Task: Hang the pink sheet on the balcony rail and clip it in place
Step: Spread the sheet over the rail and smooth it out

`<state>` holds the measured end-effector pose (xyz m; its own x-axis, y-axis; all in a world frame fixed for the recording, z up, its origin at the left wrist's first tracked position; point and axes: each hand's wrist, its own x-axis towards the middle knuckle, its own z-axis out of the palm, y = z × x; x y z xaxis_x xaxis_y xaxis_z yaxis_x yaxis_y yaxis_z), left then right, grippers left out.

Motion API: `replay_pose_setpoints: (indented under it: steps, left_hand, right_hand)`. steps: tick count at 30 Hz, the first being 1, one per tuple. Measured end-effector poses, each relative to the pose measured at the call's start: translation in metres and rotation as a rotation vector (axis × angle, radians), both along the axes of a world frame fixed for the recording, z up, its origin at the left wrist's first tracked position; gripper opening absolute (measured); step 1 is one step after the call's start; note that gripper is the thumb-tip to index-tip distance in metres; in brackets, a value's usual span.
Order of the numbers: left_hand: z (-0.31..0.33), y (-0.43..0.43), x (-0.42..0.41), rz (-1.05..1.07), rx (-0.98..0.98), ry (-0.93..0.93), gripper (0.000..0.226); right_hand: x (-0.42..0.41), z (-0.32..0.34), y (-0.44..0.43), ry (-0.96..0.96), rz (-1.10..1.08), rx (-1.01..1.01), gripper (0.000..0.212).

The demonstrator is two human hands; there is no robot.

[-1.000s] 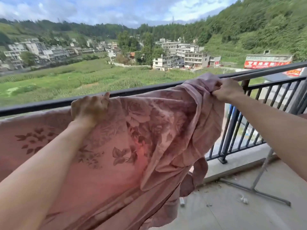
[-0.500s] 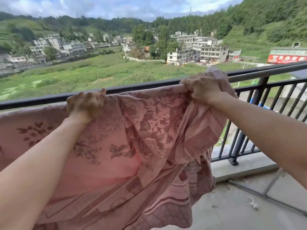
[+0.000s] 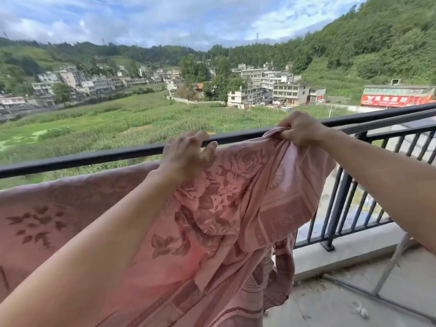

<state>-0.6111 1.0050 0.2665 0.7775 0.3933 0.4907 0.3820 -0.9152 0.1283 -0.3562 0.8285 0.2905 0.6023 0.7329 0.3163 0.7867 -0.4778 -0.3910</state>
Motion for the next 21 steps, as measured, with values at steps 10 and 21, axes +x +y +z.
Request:
replay_pose_setpoints:
  steps: [10,21]
  left_hand:
    - [-0.025,0.019,0.012,0.002,0.239,0.115,0.027]
    - [-0.014,0.015,0.013,-0.158,0.053,0.063,0.047]
  right_hand:
    - [0.015,-0.016,-0.077,-0.085,-0.846,0.475,0.043]
    - [-0.013,0.007,-0.045,0.201,-0.412,0.308,0.069]
